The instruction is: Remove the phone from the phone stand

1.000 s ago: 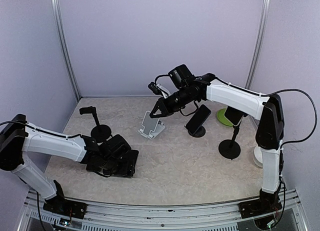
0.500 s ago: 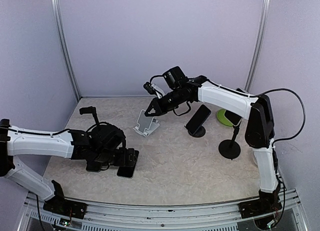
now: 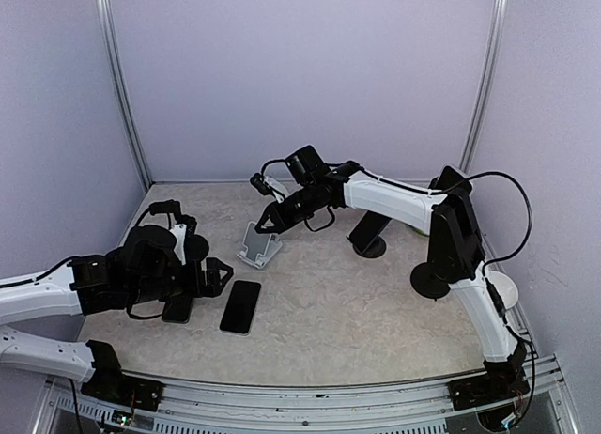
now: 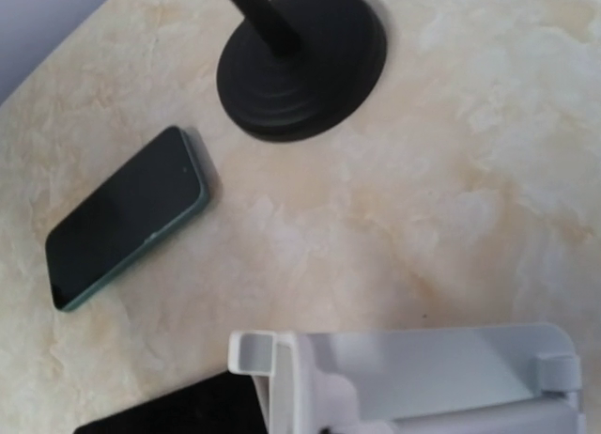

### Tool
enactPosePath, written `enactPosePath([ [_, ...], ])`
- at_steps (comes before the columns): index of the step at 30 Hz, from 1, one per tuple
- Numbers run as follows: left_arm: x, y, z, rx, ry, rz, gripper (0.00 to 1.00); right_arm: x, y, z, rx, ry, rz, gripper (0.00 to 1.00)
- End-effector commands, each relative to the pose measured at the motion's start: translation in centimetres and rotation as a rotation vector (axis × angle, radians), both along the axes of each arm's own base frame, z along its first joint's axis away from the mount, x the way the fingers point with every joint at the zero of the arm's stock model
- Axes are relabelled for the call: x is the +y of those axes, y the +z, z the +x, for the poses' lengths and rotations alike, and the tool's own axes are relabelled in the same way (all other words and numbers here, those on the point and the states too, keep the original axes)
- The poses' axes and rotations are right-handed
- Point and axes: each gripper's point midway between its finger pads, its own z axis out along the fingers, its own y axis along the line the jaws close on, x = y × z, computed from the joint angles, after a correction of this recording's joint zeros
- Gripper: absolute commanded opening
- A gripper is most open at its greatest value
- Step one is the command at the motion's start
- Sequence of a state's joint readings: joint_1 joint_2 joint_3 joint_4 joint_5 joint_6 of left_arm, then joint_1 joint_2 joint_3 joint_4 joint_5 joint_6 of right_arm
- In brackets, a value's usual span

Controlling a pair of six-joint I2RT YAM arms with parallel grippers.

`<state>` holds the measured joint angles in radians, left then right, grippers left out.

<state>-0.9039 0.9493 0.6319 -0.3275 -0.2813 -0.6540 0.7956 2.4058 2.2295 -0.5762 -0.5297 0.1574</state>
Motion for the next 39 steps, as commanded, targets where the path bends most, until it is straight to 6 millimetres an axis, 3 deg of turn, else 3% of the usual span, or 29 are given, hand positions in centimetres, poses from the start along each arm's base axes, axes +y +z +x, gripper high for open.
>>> enactPosePath([
  [1, -0.4, 1.2, 1.3, -0.166, -0.082, 0.071, 0.98, 1.5, 2.2, -0.2, -0.061, 0.057, 0.074, 0.00],
  [6, -1.5, 0.8, 4.5, -0.215, -0.169, 0.166, 0.97, 1.2, 3.1, -0.9, -0.046, 0.070, 0.083, 0.00],
  [14, -5.4, 0.4, 9.2, -0.257, -0.314, 0.286, 0.99, 0.7, 3.3, -1.3, -0.033, 0.061, 0.075, 0.00],
  [20, -7.2, -1.7, 12.0, -0.252, -0.345, 0.372, 0.99, 0.5, 4.0, -1.6, -0.035, 0.065, 0.082, 0.00],
  [26, -7.7, -4.3, 13.3, -0.214, -0.359, 0.419, 0.97, 0.3, 4.4, -1.8, -0.037, 0.070, 0.082, 0.00],
  [32, -8.8, -3.7, 13.4, -0.241, -0.406, 0.363, 0.85, -0.1, 3.8, -2.0, -0.029, 0.069, 0.067, 0.00],
  [39, -9.0, -2.8, 13.6, -0.271, -0.391, 0.329, 0.56, -0.4, 3.8, -1.6, -0.012, 0.059, 0.077, 0.00],
])
